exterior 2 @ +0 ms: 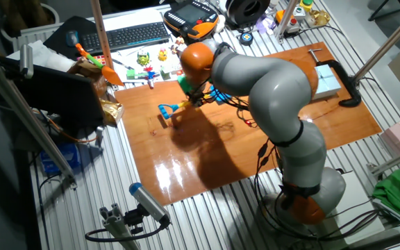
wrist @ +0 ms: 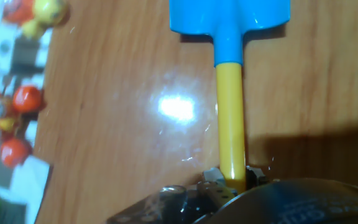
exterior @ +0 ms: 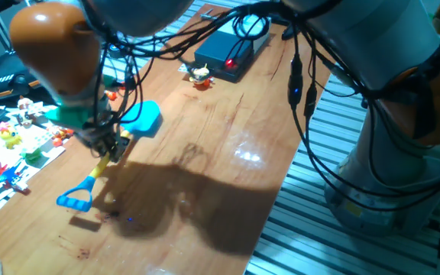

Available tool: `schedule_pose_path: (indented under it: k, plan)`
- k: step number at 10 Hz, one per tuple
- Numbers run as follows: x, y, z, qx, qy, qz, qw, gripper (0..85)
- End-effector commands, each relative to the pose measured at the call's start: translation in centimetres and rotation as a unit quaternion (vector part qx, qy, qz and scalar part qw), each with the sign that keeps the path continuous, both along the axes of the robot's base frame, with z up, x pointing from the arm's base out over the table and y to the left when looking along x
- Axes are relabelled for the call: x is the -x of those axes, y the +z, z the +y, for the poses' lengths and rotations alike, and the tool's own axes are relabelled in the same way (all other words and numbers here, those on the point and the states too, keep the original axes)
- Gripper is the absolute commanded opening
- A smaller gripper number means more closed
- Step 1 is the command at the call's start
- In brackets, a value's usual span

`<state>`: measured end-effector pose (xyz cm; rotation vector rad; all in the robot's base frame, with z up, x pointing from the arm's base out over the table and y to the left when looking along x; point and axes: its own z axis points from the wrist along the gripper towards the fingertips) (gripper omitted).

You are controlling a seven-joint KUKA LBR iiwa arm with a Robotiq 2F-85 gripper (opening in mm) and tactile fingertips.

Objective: Use a shovel to scoop up an object

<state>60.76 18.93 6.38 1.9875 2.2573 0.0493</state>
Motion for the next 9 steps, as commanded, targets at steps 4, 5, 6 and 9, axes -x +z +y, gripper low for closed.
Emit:
schedule_pose_path:
  k: [4, 5, 6, 9]
  plan:
    - [0.7, 0.8, -4.6, -0.053, -0.026, 0.005, 0.998, 0.7]
    - [0.93, 0.8, -5.4, -0.054, -0.023, 0.003, 0.998, 0.7]
    - [1.21, 0.7, -6.0, -0.054, -0.023, 0.0, 0.998, 0.7]
    - [2.28, 0.0, -7.5, -0.057, -0.031, -0.01, 0.998, 0.7]
